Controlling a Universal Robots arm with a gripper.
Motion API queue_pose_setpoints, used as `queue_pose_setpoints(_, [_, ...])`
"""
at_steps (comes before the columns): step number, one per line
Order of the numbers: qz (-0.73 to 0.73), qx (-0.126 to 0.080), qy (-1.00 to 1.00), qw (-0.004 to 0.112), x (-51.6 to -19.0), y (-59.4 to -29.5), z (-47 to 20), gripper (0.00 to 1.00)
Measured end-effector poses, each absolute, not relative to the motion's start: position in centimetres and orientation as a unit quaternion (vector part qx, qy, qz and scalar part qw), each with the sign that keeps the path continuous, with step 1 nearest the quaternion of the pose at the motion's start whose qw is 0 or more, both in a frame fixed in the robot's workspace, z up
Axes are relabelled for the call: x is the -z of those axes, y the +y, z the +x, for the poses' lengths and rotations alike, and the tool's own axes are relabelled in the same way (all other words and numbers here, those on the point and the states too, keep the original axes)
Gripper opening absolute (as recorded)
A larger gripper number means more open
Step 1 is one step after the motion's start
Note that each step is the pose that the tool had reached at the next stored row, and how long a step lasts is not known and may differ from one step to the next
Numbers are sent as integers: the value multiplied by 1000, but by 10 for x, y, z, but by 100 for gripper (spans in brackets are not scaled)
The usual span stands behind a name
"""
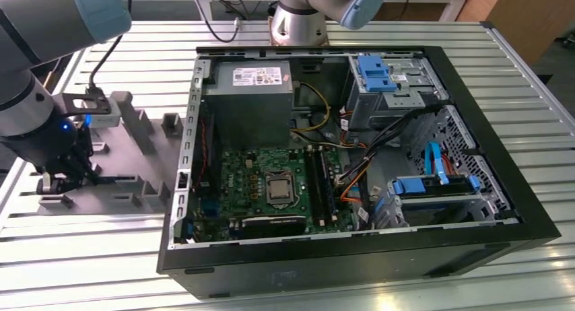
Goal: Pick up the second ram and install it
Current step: 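Pick up the second ram and move it above second insertion slot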
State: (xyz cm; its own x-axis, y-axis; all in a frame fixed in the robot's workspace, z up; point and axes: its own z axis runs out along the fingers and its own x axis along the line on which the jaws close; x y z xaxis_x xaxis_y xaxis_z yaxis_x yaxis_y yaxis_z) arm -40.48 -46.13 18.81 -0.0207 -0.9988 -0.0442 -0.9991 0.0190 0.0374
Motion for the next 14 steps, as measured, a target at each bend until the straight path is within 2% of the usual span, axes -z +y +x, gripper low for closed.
queue_pose_setpoints(14, [-712, -29, 702, 2, -188, -461, -405, 14])
